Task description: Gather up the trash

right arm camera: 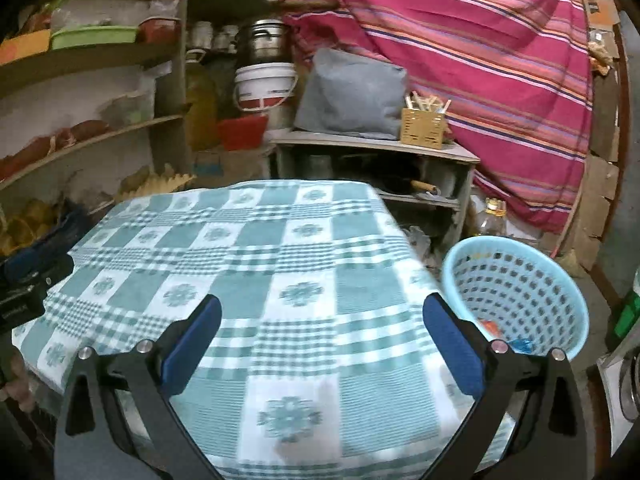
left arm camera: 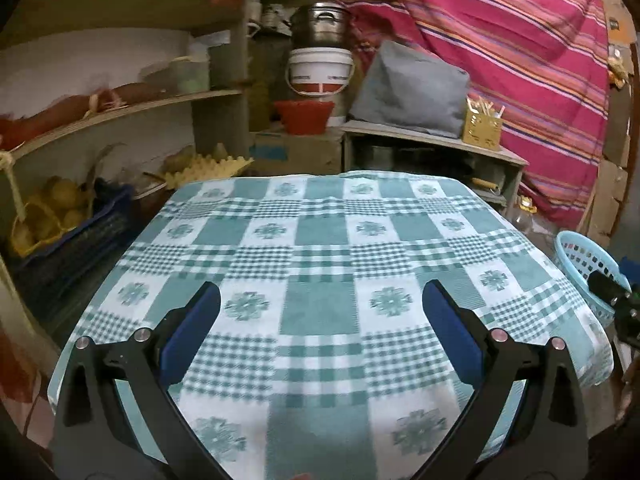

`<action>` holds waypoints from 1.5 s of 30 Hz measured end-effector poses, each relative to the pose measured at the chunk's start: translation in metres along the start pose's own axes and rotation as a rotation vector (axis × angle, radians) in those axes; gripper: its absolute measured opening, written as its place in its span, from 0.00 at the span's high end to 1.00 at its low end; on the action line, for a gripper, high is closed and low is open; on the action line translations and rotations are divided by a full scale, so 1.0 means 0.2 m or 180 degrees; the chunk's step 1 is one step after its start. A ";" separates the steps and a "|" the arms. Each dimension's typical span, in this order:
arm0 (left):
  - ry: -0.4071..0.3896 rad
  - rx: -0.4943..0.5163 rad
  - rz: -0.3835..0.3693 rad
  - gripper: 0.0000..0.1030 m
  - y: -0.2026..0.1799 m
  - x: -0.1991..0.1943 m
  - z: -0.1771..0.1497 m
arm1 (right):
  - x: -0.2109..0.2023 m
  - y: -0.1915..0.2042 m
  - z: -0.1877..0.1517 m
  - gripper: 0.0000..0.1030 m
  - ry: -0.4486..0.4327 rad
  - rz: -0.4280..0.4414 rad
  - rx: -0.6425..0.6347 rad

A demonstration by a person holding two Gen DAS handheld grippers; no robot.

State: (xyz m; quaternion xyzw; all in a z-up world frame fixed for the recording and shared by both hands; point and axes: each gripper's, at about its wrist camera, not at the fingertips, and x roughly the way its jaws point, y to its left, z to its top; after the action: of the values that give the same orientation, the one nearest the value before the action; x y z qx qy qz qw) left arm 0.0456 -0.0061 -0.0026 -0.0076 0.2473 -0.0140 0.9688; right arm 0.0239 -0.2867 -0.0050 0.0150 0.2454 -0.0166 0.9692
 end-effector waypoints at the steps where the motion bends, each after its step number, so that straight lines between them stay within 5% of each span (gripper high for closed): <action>1: -0.0025 -0.0010 0.0014 0.05 0.02 -0.01 -0.01 | 0.00 0.03 -0.01 0.04 -0.0025 0.0012 0.0003; 13: -0.0090 0.0037 0.0109 0.05 0.13 -0.08 -0.13 | -0.01 0.19 -0.08 0.04 -0.0019 0.0045 -0.0018; 45: -0.0308 0.0105 0.0102 0.05 0.09 -0.11 -0.13 | -0.04 0.25 -0.08 0.04 -0.0226 -0.0163 -0.0064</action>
State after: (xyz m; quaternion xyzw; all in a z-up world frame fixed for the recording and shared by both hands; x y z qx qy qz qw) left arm 0.0151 0.0130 -0.0156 0.0116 0.2000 -0.0022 0.9797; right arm 0.0111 -0.2361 -0.0134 -0.0016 0.2114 -0.0395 0.9766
